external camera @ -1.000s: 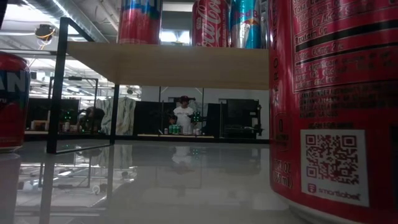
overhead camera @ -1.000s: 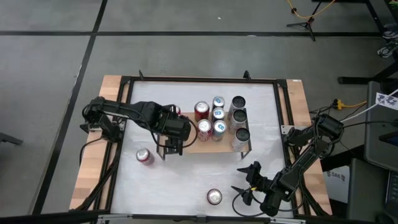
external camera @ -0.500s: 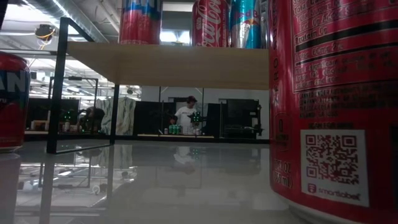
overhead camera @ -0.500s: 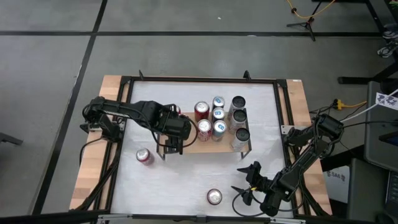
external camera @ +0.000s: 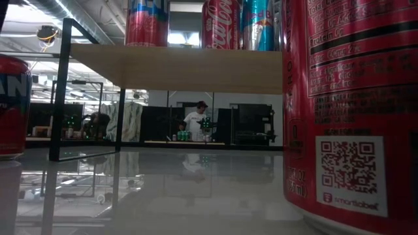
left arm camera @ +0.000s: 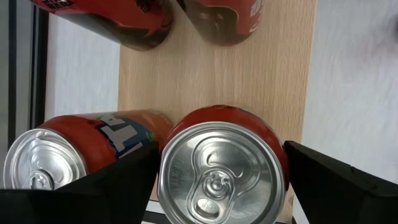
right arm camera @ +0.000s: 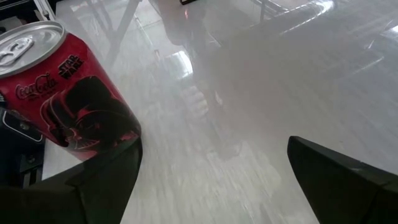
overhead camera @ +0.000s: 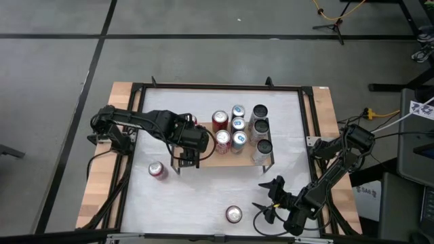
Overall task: Place canned beverage on shelf
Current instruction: Put the bottom red soda can on the shelf aligned with the other red soda can
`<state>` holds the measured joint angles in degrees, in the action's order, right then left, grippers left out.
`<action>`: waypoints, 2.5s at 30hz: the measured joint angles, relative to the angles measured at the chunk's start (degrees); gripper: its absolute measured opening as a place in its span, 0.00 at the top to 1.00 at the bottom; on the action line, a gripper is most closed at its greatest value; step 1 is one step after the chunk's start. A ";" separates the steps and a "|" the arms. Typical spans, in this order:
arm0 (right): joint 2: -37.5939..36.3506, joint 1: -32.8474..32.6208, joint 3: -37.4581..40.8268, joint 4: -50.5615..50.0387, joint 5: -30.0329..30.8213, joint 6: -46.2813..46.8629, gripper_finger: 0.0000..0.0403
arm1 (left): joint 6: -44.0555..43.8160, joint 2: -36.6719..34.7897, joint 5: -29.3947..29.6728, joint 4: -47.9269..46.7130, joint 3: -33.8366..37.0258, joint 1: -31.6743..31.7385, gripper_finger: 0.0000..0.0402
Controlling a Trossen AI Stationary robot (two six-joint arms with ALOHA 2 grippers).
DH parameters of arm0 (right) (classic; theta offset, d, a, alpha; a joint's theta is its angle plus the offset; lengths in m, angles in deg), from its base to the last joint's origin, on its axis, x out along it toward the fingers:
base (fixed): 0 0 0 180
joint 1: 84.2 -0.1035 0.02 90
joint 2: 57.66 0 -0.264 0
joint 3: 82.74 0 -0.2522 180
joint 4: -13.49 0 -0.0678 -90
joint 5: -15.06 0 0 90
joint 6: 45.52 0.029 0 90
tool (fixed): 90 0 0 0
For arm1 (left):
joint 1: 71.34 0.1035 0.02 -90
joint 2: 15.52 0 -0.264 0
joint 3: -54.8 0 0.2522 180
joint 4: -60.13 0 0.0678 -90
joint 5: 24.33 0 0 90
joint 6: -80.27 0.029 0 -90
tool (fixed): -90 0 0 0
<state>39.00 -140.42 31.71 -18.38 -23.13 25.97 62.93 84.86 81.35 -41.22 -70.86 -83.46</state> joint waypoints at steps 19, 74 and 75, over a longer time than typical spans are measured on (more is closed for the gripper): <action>0.01 0.00 0.00 -0.02 0.00 -0.01 0.03 | -0.07 0.04 -0.02 -0.33 -0.76 0.09 0.18; 0.00 0.00 0.00 -0.51 0.02 -0.02 0.03 | -11.65 0.22 3.48 8.85 -20.09 -16.30 0.18; 0.00 0.00 0.00 -0.52 0.03 -0.02 0.03 | -12.20 0.53 4.37 8.84 -19.46 -17.26 0.18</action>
<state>39.00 -140.42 31.71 -18.90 -23.09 25.94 50.73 85.39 85.72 -32.39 -90.32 -100.72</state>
